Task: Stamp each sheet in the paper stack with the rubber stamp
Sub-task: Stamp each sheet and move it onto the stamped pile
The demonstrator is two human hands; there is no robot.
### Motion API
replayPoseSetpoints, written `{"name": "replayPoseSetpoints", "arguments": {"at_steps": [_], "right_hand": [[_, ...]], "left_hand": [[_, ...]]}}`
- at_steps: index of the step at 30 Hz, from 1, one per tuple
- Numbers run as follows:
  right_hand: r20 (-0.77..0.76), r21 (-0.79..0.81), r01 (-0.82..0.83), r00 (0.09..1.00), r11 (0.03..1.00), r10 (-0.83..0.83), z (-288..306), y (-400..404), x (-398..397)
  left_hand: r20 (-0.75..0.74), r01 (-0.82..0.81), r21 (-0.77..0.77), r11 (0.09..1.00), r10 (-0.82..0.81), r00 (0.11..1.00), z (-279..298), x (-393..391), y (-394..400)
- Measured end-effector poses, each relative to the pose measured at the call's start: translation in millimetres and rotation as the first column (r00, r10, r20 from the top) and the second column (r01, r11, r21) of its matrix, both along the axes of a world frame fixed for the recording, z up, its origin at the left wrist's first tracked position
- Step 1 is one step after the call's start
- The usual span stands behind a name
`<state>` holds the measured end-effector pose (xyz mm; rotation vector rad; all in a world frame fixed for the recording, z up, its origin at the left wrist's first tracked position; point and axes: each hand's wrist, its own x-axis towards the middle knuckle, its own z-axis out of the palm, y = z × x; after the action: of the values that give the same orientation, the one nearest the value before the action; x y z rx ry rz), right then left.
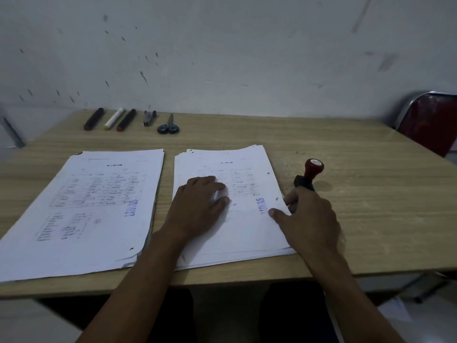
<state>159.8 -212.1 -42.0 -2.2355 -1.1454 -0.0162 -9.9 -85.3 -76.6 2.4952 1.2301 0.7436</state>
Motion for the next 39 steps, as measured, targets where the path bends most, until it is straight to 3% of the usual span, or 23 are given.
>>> {"name": "replayPoseSetpoints", "arguments": {"at_steps": [5,12,18,21,24,28,34,36,39], "right_hand": [[-0.099,0.105,-0.021,0.995,0.994,0.032,0.2,4.8,0.7],[-0.251,0.277,-0.010,0.964,0.961,0.082,-2.7,3.9,9.0],[-0.267,0.132,-0.035,0.961,0.991,0.070,-0.9,4.8,11.1],[-0.303,0.138,-0.097,0.943,0.986,0.135,3.9,4.4,14.5],[-0.436,0.246,-0.144,0.867,0.959,0.242,11.6,-0.3,13.3],[-0.551,0.426,-0.084,0.765,0.901,0.333,21.1,-5.6,10.5],[-0.717,0.544,0.039,0.540,0.838,0.440,26.9,-4.8,5.5],[-0.734,0.535,0.045,0.520,0.844,0.438,26.3,-2.7,3.1],[-0.734,0.511,0.048,0.545,0.858,0.406,23.3,-0.7,-0.7]], "left_hand": [[0.024,-0.001,-0.022,1.000,0.001,1.000,3.7,-0.9,-4.4],[0.334,-0.065,-0.152,0.986,0.113,0.936,5.0,-2.7,-3.0],[0.292,-0.067,-0.205,0.976,0.126,0.948,13.5,-4.0,-1.0],[0.350,-0.097,-0.197,0.976,0.163,0.923,13.3,-4.4,-0.8],[0.383,-0.187,-0.223,0.957,0.262,0.886,17.3,-5.6,-0.6],[0.454,-0.243,-0.332,0.911,0.381,0.806,24.4,-8.6,2.2],[0.627,-0.037,-0.577,0.816,0.471,0.620,42.7,-15.2,1.2],[0.676,0.067,-0.598,0.799,0.458,0.577,44.2,-20.9,2.0],[0.723,0.083,-0.563,0.822,0.442,0.531,49.0,-28.8,2.1]]}}
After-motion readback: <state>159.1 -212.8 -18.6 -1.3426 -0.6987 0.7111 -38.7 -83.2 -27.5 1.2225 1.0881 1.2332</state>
